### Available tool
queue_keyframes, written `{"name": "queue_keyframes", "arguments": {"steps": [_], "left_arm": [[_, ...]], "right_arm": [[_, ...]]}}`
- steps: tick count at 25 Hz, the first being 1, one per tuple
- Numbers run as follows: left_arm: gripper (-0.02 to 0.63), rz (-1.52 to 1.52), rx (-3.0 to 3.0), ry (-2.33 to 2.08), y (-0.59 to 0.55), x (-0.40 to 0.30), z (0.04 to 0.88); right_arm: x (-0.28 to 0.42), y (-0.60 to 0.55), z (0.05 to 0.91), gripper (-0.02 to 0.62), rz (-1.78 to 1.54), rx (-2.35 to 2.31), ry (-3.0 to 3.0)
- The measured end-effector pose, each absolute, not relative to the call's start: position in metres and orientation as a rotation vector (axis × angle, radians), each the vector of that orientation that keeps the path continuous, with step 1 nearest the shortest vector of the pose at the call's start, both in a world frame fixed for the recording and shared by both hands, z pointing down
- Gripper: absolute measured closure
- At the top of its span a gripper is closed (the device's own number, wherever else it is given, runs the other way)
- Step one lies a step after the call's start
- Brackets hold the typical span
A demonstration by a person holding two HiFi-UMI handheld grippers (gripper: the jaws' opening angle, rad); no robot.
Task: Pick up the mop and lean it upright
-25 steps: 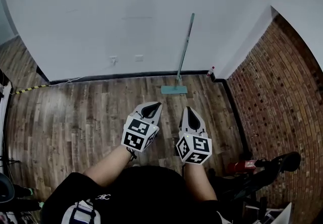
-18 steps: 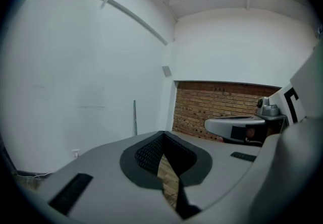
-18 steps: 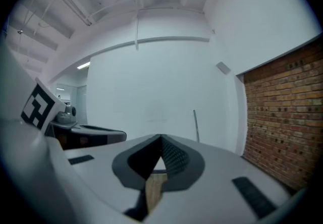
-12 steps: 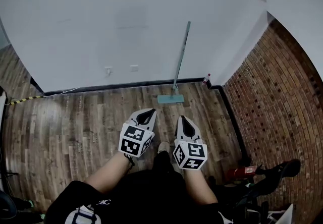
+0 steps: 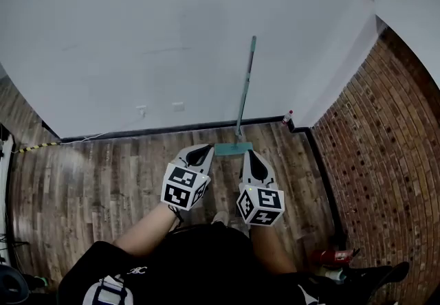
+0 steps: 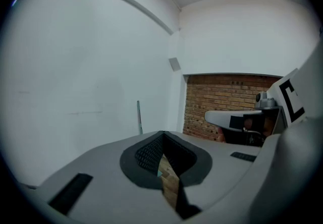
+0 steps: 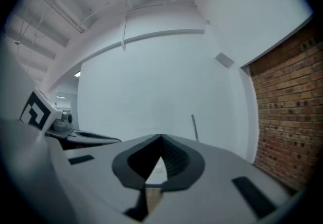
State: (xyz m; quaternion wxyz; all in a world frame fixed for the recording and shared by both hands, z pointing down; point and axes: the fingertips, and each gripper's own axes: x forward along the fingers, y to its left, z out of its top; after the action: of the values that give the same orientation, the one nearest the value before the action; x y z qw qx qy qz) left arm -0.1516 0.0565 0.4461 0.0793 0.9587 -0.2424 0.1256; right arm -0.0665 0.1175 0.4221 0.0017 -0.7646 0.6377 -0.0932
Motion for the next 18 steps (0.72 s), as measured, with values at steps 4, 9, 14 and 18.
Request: {"name": "queue_keyframes", "arguments": {"steps": [4,9,14,18], "left_arm": [[0.609,0.295,2.905,-0.796,0.022,-0.09,0.419],[0.609,0.276,2.896,-0.818,-0.012,-0.034,0.415],[0.609,0.342,2.863,-0.804,-0.026,0.01,0.434],[0.609,0.369,2.854,-0.764,-0.043,0.041,0.443]], "right_arm": [[0.013,0.087,0.414,0.582,-0.303,-2.394,1.984],[0.085,0.06,0.42,0.582,-0.326,-2.411,1.953],[0.134,0.049,0.434,0.583,-0.392,-2.418,1.926],[0.16,0.034,0.446,0.583,-0.434,-2.43,1.903]]}}
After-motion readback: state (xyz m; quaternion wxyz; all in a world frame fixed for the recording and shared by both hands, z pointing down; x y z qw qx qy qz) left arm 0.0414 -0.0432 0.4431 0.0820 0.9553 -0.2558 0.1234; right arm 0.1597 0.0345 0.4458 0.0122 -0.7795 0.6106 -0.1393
